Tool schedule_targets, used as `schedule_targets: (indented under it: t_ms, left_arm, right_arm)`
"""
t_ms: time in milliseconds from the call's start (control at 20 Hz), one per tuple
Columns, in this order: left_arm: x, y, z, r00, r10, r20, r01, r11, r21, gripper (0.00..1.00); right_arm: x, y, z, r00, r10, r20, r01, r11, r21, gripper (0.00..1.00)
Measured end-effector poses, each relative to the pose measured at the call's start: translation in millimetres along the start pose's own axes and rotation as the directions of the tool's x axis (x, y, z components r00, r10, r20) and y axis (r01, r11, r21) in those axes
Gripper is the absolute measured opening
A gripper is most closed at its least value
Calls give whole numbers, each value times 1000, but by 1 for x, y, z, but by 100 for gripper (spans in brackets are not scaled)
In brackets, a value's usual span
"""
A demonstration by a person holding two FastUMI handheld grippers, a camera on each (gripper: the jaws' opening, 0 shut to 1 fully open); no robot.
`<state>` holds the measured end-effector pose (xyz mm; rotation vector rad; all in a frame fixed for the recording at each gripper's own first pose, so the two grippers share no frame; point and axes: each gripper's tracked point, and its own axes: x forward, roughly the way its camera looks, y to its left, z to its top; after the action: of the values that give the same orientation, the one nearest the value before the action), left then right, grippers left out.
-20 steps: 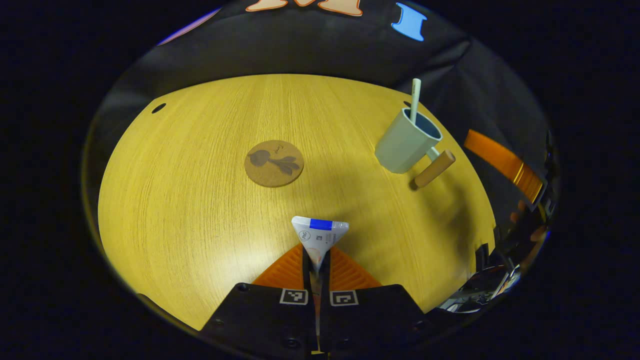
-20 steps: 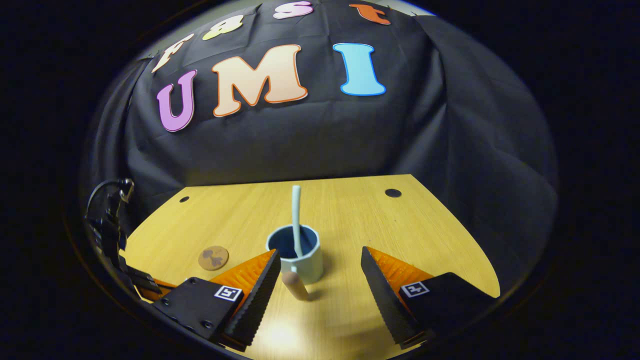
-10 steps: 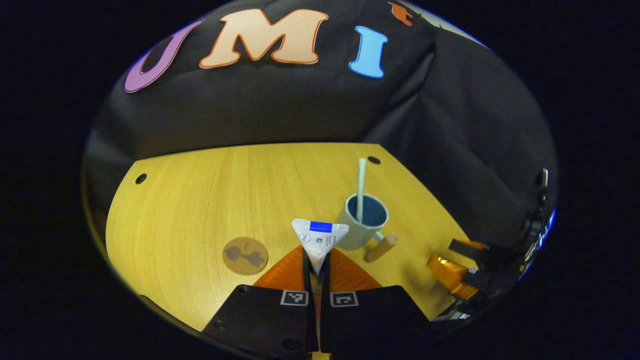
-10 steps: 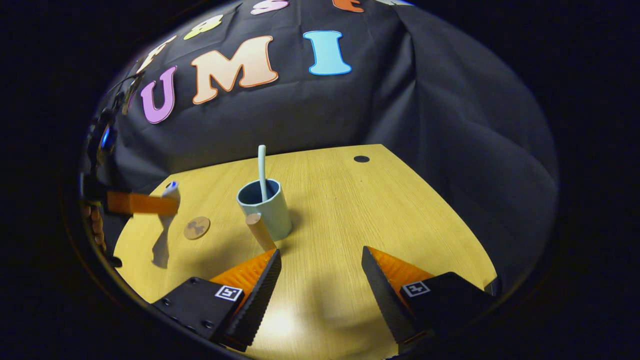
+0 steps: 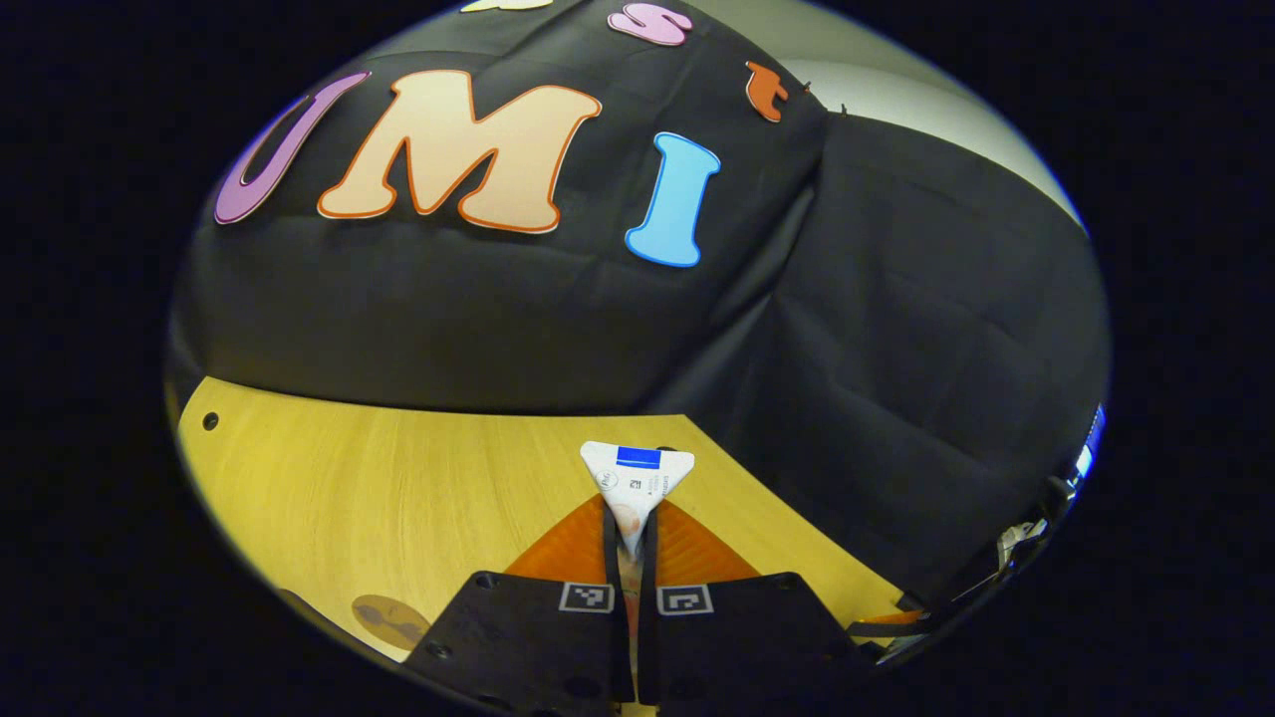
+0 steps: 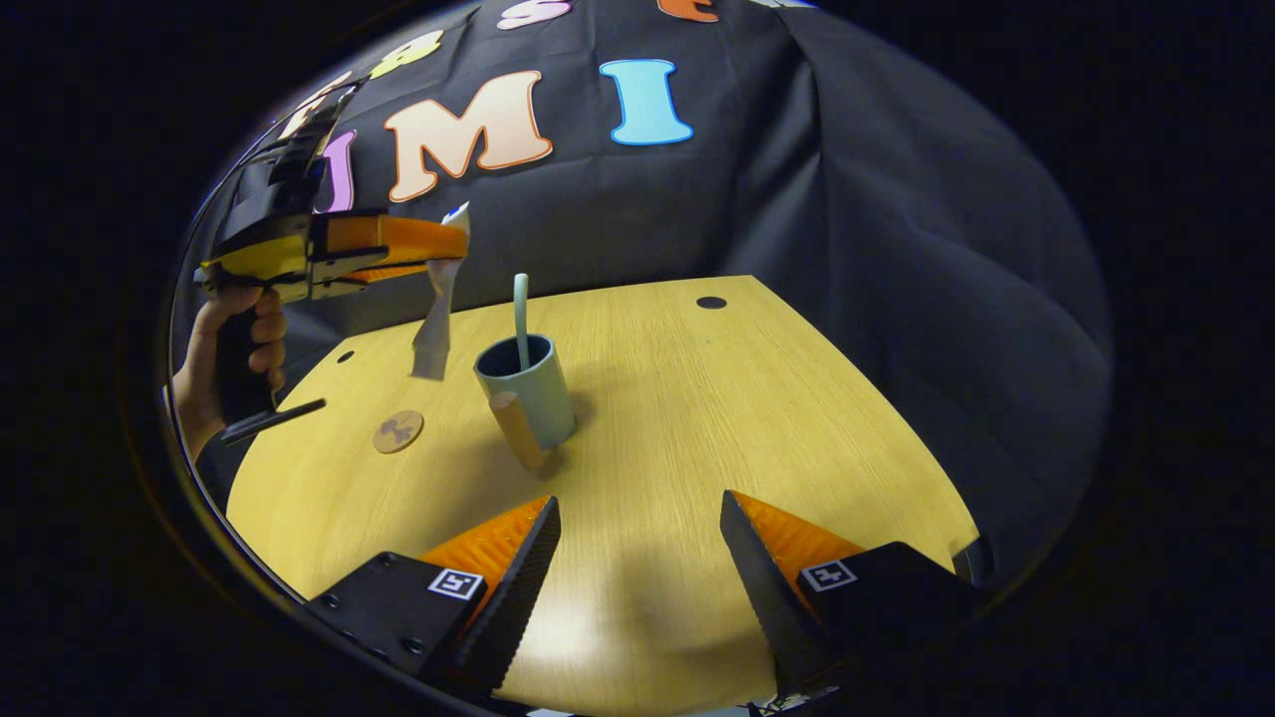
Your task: Put the toothbrush and toothpaste on the desktop into the cup, then pick up the cup and place it on the coaster on the desktop.
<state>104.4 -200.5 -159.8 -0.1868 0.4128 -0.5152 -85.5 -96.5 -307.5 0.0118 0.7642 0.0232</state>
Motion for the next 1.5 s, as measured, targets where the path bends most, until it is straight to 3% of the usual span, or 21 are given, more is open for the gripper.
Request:
schedule_targets:
  t_ms: [200, 350, 500, 750, 800, 950, 1150, 1200, 1400, 1500]
  left_arm:
    - [30, -3, 0, 1000, -4, 22, 5, 1000, -26, 1]
    - [43, 0, -5, 999, 29, 34, -29, 999, -23, 2]
    - [47, 5, -12, 996, 79, 50, -78, 997, -8, 2]
    - [47, 3, -36, 989, 122, 80, -125, 991, 38, 5]
    - [49, 4, -41, 989, 130, 75, -134, 990, 49, 5]
    - [46, 7, -52, 985, 158, 67, -162, 986, 51, 7]
    - [35, 14, -53, 972, 224, 64, -228, 971, 64, 8]
    - [31, 16, -53, 968, 242, 70, -246, 967, 63, 11]
    - [22, 10, -57, 960, 266, 89, -274, 957, 95, 17]
    - [17, 9, -58, 954, 284, 100, -294, 950, 103, 19]
  right_arm:
    - [-11, -15, -8, 1000, -6, -11, 6, 1000, 5, 99]
    - [-16, -28, -19, 1000, -15, -27, 15, 1000, 11, 96]
    - [-20, -39, -30, 998, -20, -59, 21, 999, 29, 99]
    - [-22, -47, -30, 998, -16, -65, 15, 1000, -19, 96]
    - [-21, -46, -29, 998, -10, -66, 9, 1000, -25, 99]
    - [-18, -41, -25, 998, 9, -55, -11, 999, -36, 96]
    - [-8, -32, -12, 998, 52, -30, -53, 998, -36, 99]
    - [-6, -31, -9, 998, 60, -26, -61, 998, -35, 96]
    - [8, -31, 3, 996, 94, -12, -94, 995, -37, 99]
    - [14, -32, 8, 994, 107, -8, -108, 993, -41, 96]
